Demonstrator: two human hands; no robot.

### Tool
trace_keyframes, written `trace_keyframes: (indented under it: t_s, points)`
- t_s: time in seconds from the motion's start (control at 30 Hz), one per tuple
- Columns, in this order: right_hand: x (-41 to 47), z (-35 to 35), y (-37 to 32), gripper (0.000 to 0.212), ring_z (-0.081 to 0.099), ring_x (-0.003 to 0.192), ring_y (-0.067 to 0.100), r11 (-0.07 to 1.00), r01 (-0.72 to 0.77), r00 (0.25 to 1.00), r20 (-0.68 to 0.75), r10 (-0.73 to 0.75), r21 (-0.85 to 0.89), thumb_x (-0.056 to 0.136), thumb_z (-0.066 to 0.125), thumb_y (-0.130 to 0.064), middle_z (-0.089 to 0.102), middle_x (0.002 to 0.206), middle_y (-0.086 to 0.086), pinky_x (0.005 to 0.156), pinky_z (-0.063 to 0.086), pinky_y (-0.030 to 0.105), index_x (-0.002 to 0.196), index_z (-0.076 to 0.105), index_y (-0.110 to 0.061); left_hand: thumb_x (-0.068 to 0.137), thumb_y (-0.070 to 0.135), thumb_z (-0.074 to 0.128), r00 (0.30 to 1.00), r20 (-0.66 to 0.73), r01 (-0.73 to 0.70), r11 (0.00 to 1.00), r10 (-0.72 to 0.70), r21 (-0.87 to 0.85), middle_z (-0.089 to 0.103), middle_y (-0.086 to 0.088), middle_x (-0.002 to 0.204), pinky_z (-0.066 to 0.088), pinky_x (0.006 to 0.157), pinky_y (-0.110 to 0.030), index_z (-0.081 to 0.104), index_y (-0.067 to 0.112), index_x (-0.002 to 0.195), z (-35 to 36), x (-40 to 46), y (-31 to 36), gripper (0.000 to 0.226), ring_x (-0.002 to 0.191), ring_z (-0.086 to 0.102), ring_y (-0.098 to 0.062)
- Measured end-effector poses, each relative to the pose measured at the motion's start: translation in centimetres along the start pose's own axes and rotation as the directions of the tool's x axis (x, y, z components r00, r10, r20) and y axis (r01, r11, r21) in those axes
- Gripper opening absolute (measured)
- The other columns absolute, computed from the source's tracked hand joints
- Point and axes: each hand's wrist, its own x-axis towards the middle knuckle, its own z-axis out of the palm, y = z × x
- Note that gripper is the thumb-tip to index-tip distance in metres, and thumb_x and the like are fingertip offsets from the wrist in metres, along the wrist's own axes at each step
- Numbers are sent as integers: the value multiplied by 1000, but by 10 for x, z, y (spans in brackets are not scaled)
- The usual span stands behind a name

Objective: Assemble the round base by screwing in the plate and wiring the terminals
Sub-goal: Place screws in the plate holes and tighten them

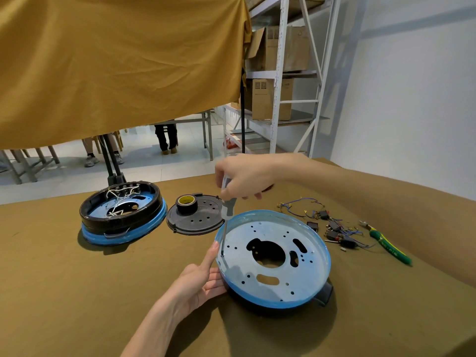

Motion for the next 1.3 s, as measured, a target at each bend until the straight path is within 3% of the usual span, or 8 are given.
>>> trace_keyframes:
  t_s: [0.17,0.3,0.47,0.6,0.73,0.87,1.0,1.3]
  points:
    - [4,11,3,29,70,51,17,983,-5,991,-133,-19,-181,106,45,-41,69,86,9,47,54,29,111,53,-13,68,70,67,1000,3,-2,1000,2,-1,79,-17,101,65,75,-36,66,4,109,-2,2,-1,78,95,78,-28]
    - [-3,-3,7,33,65,55,7,996,20,997,75,-26,90,96,61,-22,67,90,8,44,48,23,123,42,-18,62,73,69,1000,7,-1,1000,1,1,79,-17,102,64,75,-35,66,3,112,-2,4,-2,86,95,78,-27]
    - [1,5,0,35,69,48,15,999,10,1000,-20,-11,-40,103,52,-50,73,77,4,43,50,25,109,53,-16,59,74,70,1000,11,2,1000,-2,8,78,-17,105,64,78,-37,66,2,115,-2,4,-2,91,99,77,-29]
    - [-1,0,2,25,66,48,8,998,41,998,41,-43,46,98,63,-28,71,82,5,42,49,22,115,49,-17,63,73,69,1000,3,5,1000,-5,15,78,-18,107,64,84,-39,66,2,117,-2,4,-2,89,100,77,-29]
    - [2,6,1,39,70,50,16,991,10,996,-87,-22,-136,102,49,-54,71,79,7,51,61,35,111,53,-16,63,73,70,1000,7,6,1000,-6,16,78,-17,106,64,86,-40,66,4,113,-3,3,-1,86,99,77,-29]
    - [-1,0,3,27,67,50,7,999,39,998,40,-41,34,96,64,-29,73,83,8,43,50,22,117,50,-20,63,73,70,1000,7,4,1000,-4,17,78,-18,107,63,89,-41,66,2,116,-3,3,-2,88,101,76,-29]
    - [1,7,0,42,70,51,16,992,2,997,-79,-12,-126,99,53,-59,74,72,3,42,49,24,104,60,-18,62,73,69,1000,1,12,1000,-12,13,77,-19,110,62,91,-42,64,1,119,-1,2,-1,92,104,75,-30]
    - [0,6,1,35,69,57,16,999,46,999,-18,-47,-22,100,60,-41,70,86,6,45,55,26,122,47,-18,68,72,68,1000,-1,4,1000,-4,26,78,-18,105,62,90,-41,65,1,114,-1,0,0,84,100,77,-29]
